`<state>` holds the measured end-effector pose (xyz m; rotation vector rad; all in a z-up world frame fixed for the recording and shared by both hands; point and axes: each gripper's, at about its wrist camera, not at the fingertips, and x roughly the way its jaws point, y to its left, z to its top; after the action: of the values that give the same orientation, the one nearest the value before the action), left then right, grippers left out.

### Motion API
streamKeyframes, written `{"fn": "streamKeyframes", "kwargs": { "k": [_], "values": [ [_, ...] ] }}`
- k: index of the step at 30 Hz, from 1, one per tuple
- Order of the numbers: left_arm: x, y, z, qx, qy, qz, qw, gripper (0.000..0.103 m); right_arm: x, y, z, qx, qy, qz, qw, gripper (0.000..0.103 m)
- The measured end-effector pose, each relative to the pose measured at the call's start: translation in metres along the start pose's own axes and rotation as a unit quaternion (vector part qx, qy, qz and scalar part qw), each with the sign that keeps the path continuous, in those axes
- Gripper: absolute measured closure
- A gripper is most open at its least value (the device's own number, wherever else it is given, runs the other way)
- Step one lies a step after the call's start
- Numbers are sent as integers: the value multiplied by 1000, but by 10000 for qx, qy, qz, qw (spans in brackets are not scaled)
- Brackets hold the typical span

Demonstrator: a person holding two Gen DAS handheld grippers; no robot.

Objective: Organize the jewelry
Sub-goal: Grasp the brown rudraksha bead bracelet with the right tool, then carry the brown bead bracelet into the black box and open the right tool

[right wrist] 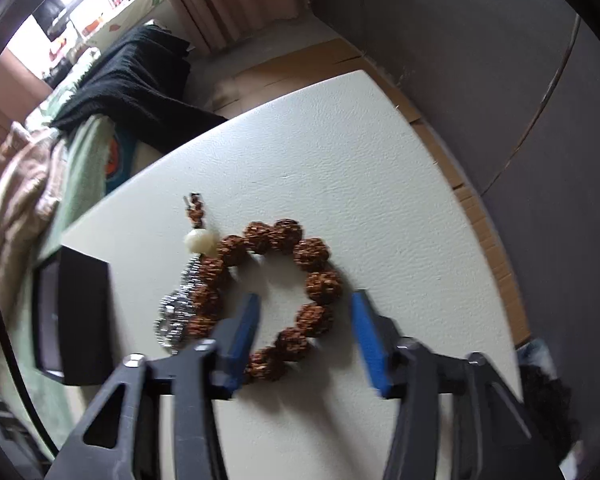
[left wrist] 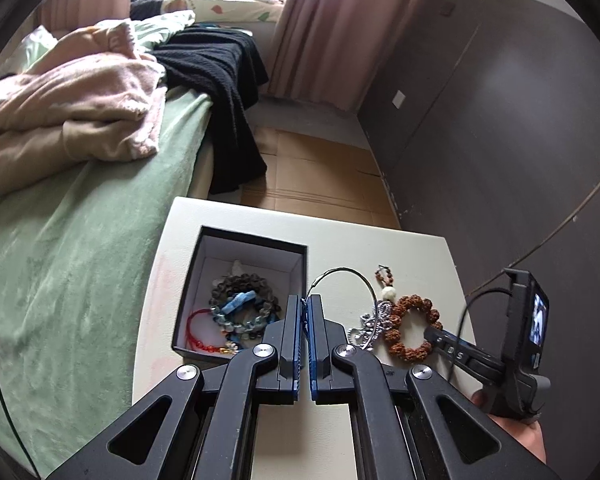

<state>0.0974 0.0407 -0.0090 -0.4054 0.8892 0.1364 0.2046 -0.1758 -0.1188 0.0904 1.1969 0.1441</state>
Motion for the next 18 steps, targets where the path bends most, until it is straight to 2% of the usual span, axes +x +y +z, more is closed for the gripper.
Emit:
{"fn": "streamKeyframes", "kwargs": {
  "k": [5,10,12,13,18],
  "values": [
    [8,25,-1,-269,-110,-132,9995,101,1,-13,-6,185,15,463,9988,83],
    [19,49,-11,-697,-324,-702,9946,101,-42,-5,-1,93,-618,1056,9924,83],
    [26,60,-15,-1085,-222,-958,9892,101,-57,0,-6,58,-873,1196,9890,83],
    [28,61,-15,-1112,-196,-1060,9879,101,-62,2,-7,33,-992,1218,9876,83],
    [31,58,-7,-785,-87,-1111,9907,100,-88,8,-16,-23,-1499,1340,9796,83]
  ]
}}
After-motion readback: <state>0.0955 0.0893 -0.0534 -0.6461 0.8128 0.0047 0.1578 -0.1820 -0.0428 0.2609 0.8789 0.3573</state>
